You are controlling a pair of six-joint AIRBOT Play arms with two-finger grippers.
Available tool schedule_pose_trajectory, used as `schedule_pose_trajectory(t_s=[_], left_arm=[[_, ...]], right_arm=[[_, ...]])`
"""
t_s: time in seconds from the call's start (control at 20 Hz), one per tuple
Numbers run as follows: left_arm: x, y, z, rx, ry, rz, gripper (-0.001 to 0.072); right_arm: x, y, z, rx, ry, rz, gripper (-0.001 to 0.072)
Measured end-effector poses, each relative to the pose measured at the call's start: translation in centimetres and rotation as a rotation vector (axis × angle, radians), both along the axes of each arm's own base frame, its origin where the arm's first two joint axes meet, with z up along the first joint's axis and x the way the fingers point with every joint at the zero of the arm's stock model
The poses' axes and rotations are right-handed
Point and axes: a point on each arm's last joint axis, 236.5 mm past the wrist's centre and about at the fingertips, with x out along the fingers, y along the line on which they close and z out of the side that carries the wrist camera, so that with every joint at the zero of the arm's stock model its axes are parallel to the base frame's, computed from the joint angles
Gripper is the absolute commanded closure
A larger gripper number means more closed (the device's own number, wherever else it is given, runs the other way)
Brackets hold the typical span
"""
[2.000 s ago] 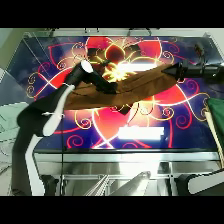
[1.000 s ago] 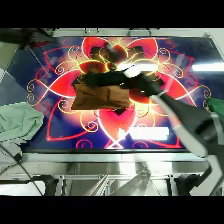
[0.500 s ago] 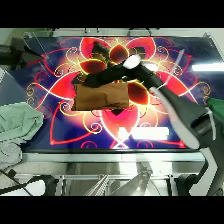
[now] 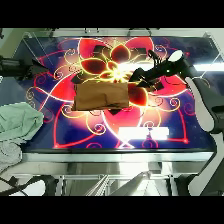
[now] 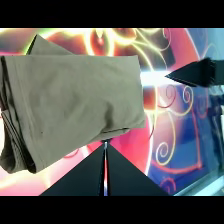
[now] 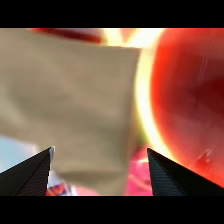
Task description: Fold the shirts.
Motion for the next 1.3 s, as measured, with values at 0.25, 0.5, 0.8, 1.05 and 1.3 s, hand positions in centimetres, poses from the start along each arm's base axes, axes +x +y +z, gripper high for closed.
schedule_pose_trajectory(t_s=[0.25, 0.5, 0.8, 1.05, 1.3], left_arm=[[-0.3, -2.3, -1.3, 0.011, -0.005, -0.056, 0.0705], [-0.8, -4.8, -1.8, 0.017, -0.011, -0.118, 0.0705], [-1.2, -6.2, -1.8, 0.018, -0.011, -0.154, 0.0705], [-1.7, -6.5, -1.9, 0.016, 0.000, -0.171, 0.0705], [-2.5, -6.7, -2.1, 0.013, 0.021, -0.199, 0.0705]], right_arm=[[-0.8, 2.3, -5.4, 0.064, 0.136, -0.020, 0.0071], [-3.2, 8.6, -5.1, 0.247, 0.174, 0.075, 0.0388], [-3.3, 12.7, 3.2, 0.564, 0.080, 0.138, 0.0696], [0.0, 3.4, 14.3, 0.521, -0.140, 0.039, 0.0696], [1.5, -17.1, 22.6, 0.287, -0.298, -0.364, 0.0696]])
